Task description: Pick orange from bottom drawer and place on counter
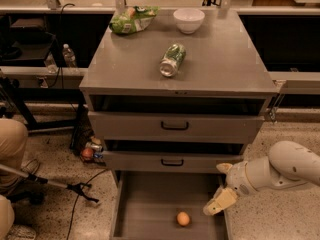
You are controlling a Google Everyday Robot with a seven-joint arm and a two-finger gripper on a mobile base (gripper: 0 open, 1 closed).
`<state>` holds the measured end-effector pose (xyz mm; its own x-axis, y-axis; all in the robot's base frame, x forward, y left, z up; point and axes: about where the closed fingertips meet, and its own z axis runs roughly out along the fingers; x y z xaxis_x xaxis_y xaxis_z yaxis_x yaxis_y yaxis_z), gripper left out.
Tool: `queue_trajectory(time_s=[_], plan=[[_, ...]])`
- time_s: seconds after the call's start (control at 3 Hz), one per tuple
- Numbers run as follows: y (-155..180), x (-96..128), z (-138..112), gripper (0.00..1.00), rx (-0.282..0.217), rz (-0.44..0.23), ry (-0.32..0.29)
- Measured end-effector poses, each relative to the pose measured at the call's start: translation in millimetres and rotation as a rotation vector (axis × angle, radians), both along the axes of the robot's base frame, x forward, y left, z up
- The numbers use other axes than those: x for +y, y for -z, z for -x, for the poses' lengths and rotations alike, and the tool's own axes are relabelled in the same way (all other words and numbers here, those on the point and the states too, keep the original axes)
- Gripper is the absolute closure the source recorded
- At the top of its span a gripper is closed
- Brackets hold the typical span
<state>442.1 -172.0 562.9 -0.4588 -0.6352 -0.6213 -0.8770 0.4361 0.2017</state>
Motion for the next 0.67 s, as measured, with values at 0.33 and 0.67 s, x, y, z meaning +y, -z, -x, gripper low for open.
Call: queue_trajectory(time_s=[0.33, 0.67], plan=[[20.8, 1.4, -5.3, 0.00, -0.016, -0.010, 0.006], [64.3, 6.0, -15.6, 0.00, -0.023, -0.048, 0.013]])
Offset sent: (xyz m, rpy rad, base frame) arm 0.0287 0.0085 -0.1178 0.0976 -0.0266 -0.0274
